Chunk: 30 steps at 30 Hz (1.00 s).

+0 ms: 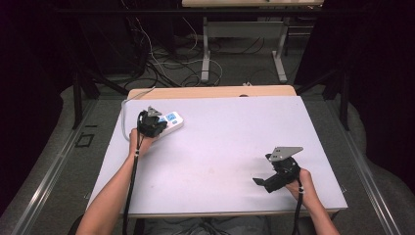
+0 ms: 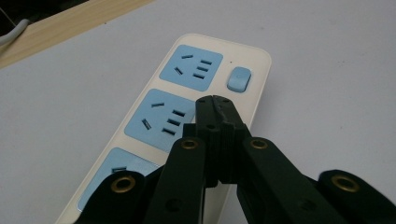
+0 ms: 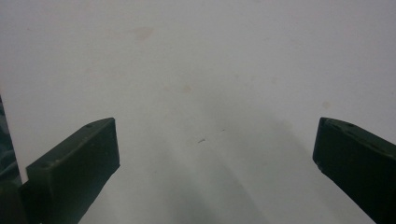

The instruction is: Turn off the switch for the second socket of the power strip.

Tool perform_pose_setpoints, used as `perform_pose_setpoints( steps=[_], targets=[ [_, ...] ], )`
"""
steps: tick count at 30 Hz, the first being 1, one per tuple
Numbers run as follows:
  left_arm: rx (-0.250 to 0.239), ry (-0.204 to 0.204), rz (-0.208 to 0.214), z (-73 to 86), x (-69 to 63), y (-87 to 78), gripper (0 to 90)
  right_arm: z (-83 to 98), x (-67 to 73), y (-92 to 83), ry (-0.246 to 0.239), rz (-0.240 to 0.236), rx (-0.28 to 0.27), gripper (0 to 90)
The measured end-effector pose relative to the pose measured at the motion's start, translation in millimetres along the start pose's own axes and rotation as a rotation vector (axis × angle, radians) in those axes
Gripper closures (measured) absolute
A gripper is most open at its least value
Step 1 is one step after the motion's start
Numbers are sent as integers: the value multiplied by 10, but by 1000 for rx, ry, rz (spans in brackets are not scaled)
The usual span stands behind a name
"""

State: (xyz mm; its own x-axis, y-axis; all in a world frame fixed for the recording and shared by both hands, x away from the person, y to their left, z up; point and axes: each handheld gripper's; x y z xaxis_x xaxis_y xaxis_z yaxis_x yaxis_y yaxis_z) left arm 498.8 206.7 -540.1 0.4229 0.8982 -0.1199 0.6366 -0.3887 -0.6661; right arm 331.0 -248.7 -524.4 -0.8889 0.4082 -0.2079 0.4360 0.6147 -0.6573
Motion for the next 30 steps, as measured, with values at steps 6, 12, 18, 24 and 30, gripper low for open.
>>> perform_pose_setpoints(
  steps=[6, 12, 18, 24, 30],
  targets=[
    [-1, -9, 6, -21, 7, -28, 900, -2, -3, 3, -10, 6, -3, 0],
    [-1, -15, 11, -17, 12, -28, 900, 0, 0, 11, -7, 6, -5, 0],
    [5, -11, 17, -19, -18, -23, 900, -1, 3, 13, 0, 8, -4, 0],
    [0, -4, 18, -18, -23, -21, 900, 1, 7, 11, 2, 6, -3, 0],
    [2, -13, 15, -16, -17, -25, 900, -1, 6, 6, -1, 5, 4, 0]
  ],
)
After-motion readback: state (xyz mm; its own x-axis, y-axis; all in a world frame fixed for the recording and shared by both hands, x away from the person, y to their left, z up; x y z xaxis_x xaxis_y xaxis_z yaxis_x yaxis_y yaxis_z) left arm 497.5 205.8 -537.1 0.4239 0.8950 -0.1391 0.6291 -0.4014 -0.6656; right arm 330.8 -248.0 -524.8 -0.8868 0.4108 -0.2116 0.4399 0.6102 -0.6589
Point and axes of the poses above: each handheld gripper's, and its own axes: y roughly forward along the jaws, z roughly out of its underside, x roughly to its left, and after that the axes turned 15 degrees about -y, right-handed
